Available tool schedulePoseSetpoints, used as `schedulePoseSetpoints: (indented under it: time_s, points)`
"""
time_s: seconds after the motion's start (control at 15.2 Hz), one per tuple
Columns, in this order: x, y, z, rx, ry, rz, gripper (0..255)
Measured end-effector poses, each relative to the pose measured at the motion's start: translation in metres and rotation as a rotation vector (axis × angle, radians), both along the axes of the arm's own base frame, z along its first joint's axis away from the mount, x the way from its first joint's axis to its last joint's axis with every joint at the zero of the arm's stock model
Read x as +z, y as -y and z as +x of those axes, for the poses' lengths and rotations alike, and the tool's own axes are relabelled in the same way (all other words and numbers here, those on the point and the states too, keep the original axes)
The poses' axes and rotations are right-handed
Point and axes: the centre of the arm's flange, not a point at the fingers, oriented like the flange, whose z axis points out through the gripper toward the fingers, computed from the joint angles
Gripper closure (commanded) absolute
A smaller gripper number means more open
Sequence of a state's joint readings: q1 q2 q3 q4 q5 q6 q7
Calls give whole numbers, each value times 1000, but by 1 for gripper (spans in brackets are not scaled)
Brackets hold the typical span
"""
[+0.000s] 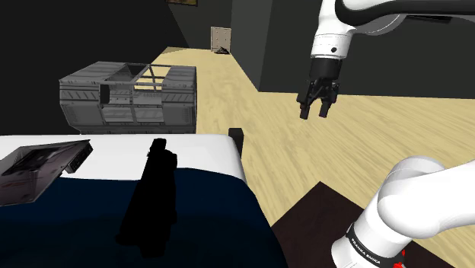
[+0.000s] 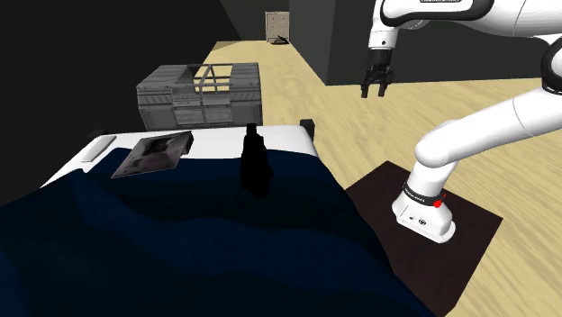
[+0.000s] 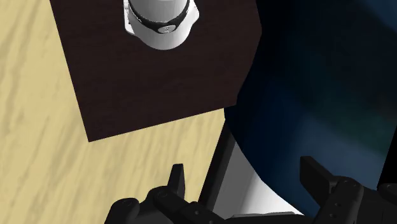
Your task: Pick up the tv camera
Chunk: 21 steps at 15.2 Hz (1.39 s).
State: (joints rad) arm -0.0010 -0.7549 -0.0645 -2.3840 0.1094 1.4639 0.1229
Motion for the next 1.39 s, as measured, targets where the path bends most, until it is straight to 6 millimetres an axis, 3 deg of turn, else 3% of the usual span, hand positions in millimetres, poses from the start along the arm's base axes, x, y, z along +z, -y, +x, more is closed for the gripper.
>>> schedulePoseSetpoints:
  time_s: [0.13,0.26,0.79,1.39]
  points:
    - [-1,-6,2,-4,2,-2,0]
    - [-7,-26,4,-20,7,-9,0]
    - [-25,-128,30,-103,33,-42,0]
    - [-52,-237,71,-196,64,-80,0]
